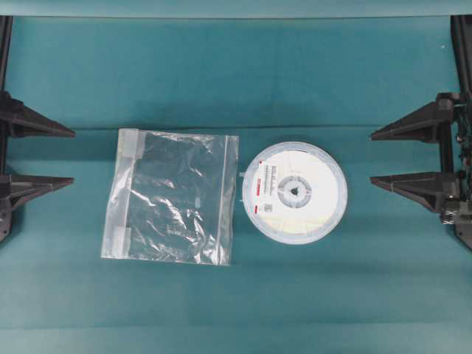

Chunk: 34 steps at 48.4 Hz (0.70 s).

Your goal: Take out the reel from the clear zip bag.

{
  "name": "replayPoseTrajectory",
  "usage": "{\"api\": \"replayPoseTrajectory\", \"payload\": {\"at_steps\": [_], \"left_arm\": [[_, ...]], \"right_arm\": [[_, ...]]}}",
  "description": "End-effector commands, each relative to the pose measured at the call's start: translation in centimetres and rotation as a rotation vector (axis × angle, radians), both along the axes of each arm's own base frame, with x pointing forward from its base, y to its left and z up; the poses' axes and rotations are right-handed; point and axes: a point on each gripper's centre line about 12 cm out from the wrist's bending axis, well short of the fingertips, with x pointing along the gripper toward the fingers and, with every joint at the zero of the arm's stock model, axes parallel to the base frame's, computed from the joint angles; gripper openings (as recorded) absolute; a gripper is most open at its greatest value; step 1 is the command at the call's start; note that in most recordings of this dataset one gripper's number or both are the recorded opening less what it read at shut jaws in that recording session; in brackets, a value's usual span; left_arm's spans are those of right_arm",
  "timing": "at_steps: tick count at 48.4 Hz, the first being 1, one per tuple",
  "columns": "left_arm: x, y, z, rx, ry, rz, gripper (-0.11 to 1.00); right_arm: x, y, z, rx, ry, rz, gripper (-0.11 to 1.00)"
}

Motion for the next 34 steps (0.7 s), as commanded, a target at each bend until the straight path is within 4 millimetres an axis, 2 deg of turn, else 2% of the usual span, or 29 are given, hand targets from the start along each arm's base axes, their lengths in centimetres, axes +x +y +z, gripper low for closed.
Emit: {"api": "replayPoseTrajectory", "payload": {"at_steps": [1,34], "left_arm": [[0.2,-0.01,1.15,0.004,-0.03,-0.002,0.92],[0.17,-0.01,1.31,-0.013,-0.04,0.002,0.92]], "right_arm": [[0.2,0.0,0.46,-0.003,-0.005,0.0,0.89],[0.19,0.02,0.43,0.0,-0.006,0.001,0.89]]}}
